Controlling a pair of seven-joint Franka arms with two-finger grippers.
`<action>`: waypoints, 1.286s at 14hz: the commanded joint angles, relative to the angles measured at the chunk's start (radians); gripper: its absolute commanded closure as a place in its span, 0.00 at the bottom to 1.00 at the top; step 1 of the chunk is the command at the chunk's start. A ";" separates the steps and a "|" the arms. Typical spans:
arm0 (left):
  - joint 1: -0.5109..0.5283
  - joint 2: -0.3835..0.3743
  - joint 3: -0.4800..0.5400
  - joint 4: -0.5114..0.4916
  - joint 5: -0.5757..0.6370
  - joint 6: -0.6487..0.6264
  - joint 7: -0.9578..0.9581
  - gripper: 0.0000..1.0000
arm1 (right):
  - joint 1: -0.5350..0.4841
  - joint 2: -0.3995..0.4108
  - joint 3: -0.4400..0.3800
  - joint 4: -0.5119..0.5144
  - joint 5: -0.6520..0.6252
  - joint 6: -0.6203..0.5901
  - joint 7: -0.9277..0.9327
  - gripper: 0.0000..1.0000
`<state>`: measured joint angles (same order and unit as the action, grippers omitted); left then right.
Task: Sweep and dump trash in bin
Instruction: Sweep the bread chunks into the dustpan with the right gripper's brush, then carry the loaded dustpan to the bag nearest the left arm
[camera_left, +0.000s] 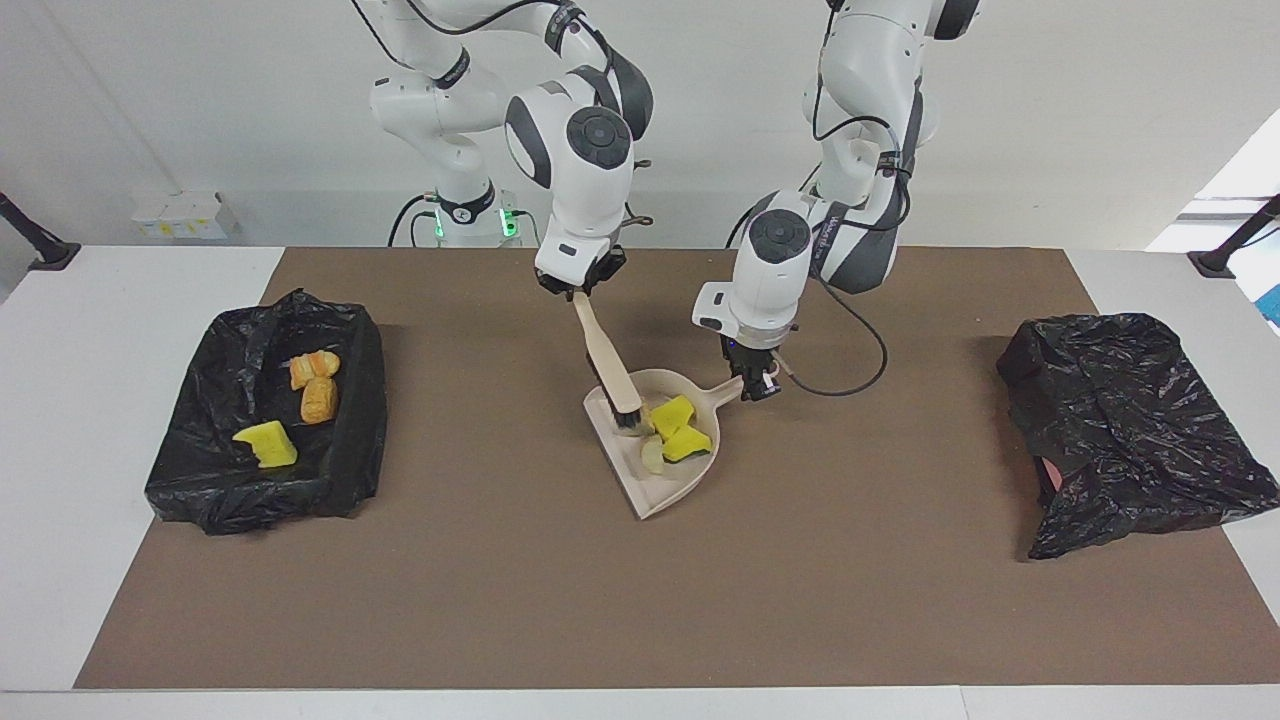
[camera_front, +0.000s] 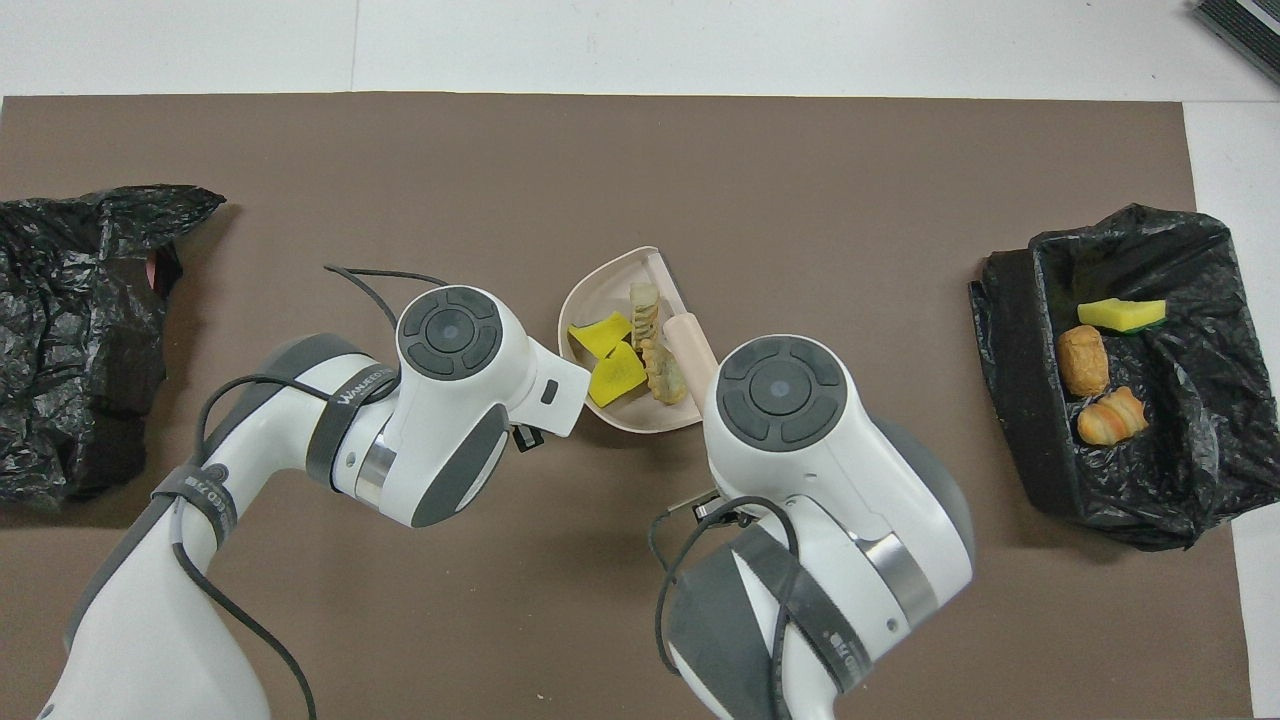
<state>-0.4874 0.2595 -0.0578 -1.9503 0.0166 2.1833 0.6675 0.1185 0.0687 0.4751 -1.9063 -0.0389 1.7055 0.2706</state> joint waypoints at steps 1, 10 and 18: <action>0.030 0.007 -0.005 -0.005 -0.007 0.030 0.046 1.00 | 0.004 -0.061 0.005 -0.014 0.025 -0.017 0.083 1.00; 0.185 -0.031 -0.004 0.039 -0.024 -0.040 0.371 1.00 | 0.050 -0.185 0.005 -0.198 0.181 0.135 0.378 1.00; 0.423 -0.039 -0.004 0.195 -0.024 -0.218 0.731 1.00 | 0.251 -0.139 0.005 -0.258 0.231 0.268 0.564 1.00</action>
<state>-0.1165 0.2228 -0.0516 -1.8047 0.0100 2.0270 1.3181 0.3376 -0.0806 0.4811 -2.1481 0.1674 1.9216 0.7855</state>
